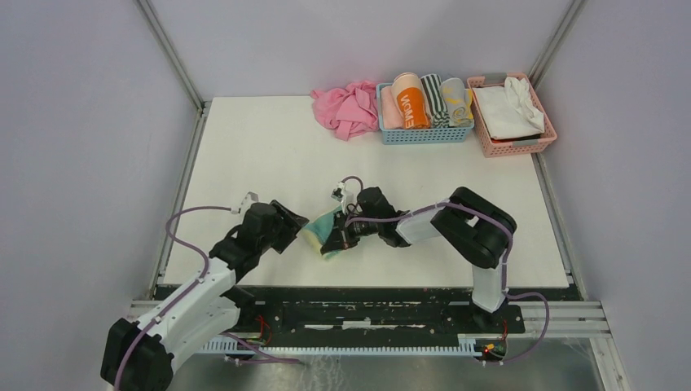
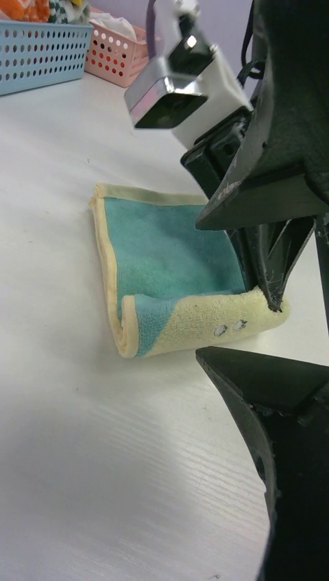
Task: Roll the towels
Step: Roll the towel at the center of the board.
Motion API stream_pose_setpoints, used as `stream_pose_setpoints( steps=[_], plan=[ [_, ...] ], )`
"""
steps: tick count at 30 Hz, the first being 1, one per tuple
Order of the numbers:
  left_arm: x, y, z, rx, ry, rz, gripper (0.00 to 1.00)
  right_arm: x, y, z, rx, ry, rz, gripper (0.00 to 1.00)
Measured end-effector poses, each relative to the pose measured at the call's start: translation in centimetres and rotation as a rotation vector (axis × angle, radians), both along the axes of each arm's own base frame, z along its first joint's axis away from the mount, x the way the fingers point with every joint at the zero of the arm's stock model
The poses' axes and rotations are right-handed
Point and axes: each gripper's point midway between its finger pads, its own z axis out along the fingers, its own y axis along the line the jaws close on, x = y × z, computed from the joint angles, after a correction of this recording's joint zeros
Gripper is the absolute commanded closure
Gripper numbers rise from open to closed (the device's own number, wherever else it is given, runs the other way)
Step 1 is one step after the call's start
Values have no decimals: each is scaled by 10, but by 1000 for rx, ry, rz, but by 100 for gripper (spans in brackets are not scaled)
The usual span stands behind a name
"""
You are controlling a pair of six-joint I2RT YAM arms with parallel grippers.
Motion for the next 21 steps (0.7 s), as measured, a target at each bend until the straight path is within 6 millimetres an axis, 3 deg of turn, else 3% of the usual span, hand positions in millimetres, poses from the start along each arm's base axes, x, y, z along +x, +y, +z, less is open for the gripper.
stream_pose_setpoints(
  steps=[7,13,21],
  plan=[
    [-2,0,-12,4,34,-27,33,7,-15,-17,72,244,-99,100],
    [-2,-7,-29,15,92,-75,36,11,-29,-22,92,331,-170,100],
    [1,-16,-33,-16,84,-115,38,19,-39,-30,140,451,-240,100]
  ],
)
